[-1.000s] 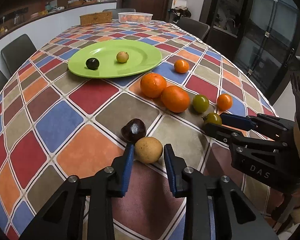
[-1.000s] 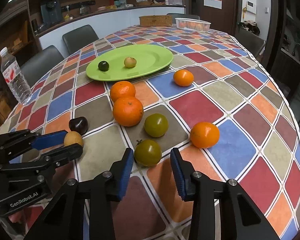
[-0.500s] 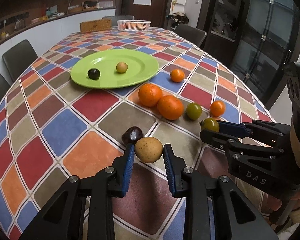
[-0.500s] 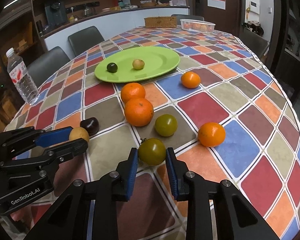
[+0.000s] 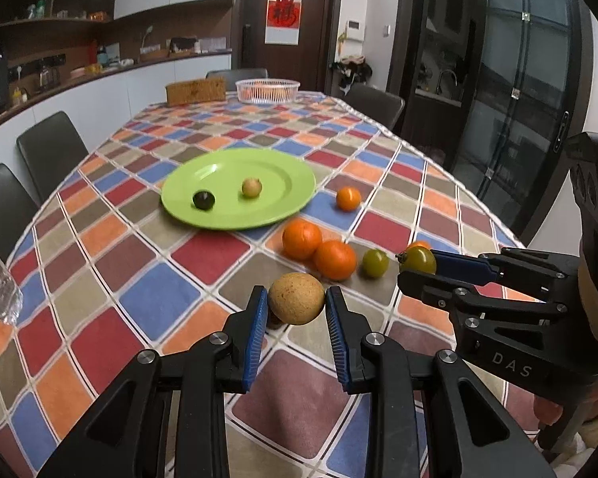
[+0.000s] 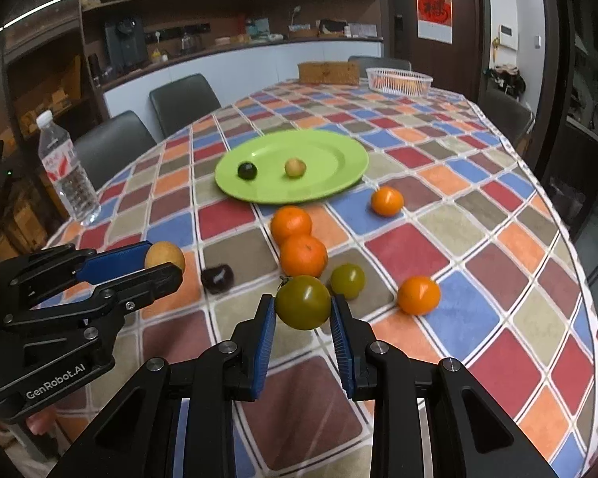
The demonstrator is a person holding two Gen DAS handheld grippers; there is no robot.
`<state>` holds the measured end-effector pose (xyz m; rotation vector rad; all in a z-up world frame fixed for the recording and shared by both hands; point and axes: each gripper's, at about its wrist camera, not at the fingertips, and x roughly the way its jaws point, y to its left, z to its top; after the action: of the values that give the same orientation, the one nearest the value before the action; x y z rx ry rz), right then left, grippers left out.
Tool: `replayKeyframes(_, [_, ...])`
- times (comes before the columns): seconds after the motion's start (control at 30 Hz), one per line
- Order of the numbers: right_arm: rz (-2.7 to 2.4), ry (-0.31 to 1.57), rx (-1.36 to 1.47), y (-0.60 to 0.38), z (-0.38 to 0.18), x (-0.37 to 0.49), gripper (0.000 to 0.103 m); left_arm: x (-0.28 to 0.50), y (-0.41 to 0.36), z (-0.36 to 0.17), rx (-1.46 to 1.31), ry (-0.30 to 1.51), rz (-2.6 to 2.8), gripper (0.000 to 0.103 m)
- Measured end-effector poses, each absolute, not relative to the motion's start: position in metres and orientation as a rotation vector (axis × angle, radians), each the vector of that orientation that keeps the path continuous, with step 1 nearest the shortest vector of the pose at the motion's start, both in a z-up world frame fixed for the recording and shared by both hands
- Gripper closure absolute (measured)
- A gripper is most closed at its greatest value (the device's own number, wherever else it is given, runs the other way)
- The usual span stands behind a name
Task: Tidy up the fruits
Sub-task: 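Lift and carry the tan fruit and green tomato over the green plate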
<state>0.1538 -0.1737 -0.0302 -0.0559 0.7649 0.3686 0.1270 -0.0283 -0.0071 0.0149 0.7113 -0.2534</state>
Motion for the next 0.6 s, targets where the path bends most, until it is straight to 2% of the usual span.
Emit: replayKeyframes(0.6, [0.374,0.622,-0.049,-0.157,0.020,0.191,0.074,0.169,-0.015,0.031,0.030,0.606,-0.230,0.073])
